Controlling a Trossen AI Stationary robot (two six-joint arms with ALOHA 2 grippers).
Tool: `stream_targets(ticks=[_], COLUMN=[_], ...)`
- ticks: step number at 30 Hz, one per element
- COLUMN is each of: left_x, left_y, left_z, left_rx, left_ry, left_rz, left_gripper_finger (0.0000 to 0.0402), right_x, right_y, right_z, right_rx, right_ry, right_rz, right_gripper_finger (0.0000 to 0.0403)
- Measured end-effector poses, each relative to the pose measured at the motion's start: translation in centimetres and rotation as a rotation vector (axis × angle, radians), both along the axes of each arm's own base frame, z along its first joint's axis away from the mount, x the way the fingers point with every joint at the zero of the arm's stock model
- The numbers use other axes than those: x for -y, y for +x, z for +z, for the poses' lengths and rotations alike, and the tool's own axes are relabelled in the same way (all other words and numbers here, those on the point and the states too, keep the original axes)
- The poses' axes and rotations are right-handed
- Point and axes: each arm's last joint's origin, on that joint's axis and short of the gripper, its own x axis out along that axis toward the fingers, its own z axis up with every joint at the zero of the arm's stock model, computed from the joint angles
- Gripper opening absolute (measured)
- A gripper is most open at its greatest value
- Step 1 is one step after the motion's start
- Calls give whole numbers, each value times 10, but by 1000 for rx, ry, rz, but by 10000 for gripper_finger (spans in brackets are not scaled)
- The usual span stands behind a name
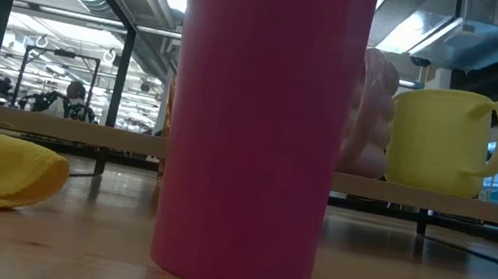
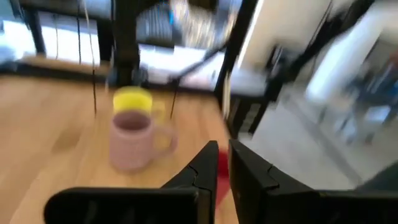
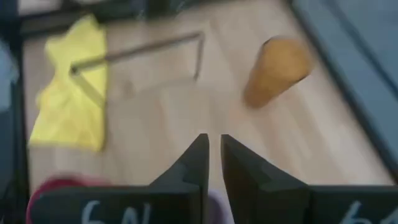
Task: Stack small to large cups/mugs on shelf
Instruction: Put the red cup on the shelf
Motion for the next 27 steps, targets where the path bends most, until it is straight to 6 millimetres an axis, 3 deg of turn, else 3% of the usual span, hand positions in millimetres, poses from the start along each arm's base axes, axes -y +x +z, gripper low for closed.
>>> stream_targets(ticks=[7,15,21,27], left_x=[38,82,103,111], left_y=[53,111,133,145], left_z=[7,-38,-69,-85], left_rx=[-145,-292,-350,-351], left_ry=[73,151,156,167], left_rz=[-57,-135,-181,-218], left_gripper_finger=[31,32,35,37], right_x=[-7,-16,-28,-38], right_y=[-22,-71,-91,-93], right_z=[35,84,113,121], right_rx=[228,535,727,789], right_ry=[-88,-125,-94,-83], right_rz=[-131,-307,-320,-304], right_gripper_finger=[45,45,45,66])
